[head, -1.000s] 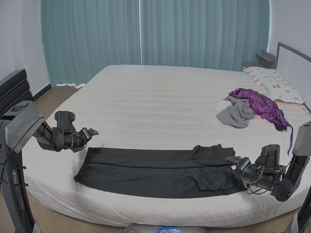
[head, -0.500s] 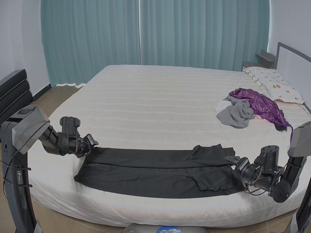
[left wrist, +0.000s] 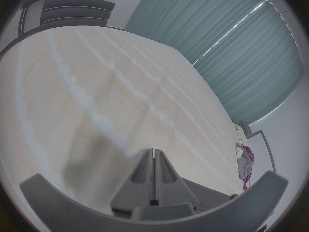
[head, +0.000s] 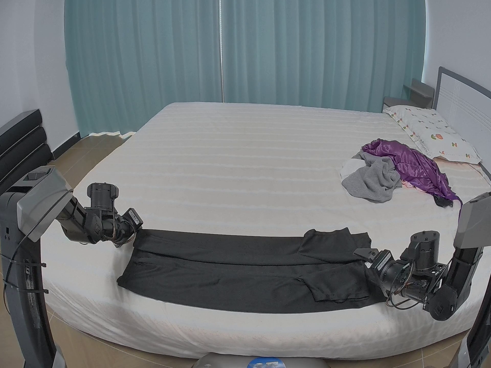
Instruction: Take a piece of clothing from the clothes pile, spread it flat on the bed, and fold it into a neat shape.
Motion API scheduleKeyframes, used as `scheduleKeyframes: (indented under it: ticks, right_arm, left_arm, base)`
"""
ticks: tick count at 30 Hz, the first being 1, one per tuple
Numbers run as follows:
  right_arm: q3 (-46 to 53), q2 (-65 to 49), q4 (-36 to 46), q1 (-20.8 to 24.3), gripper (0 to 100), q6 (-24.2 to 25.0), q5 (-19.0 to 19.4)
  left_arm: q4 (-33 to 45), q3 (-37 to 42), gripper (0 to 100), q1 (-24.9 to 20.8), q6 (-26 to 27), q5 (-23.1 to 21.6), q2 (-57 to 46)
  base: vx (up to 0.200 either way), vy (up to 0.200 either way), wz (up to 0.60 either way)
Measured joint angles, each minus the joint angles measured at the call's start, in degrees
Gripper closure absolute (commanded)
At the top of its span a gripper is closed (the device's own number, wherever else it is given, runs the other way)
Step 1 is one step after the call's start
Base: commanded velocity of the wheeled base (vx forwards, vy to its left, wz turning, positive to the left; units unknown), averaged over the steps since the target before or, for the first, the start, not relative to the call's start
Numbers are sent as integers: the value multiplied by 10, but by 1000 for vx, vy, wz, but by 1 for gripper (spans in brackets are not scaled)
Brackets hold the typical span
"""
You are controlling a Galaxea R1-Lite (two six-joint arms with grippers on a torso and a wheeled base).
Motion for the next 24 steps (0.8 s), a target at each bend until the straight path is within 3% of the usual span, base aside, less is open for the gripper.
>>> scheduleKeyframes:
  ticks: [4, 5, 17, 24]
  right_arm:
    - [-1, 0, -1, 0, 0, -3, 0]
    - [-2, 0, -1, 0, 0, -6, 0]
    - [-35, -2, 3, 5, 0, -87, 3]
    - [-102, -3, 93, 4, 0, -132, 16]
  left_arm:
    - [-1, -2, 100, 0, 0, 0, 1]
    - [-1, -3, 0, 0, -1, 0, 1]
    - [-2, -4, 0, 1, -21, -7, 2]
    - [0, 0, 0, 15, -57, -33, -7]
  base:
    - [0, 0, 0]
    - [0, 0, 0]
    - [0, 0, 0]
    - [0, 0, 0]
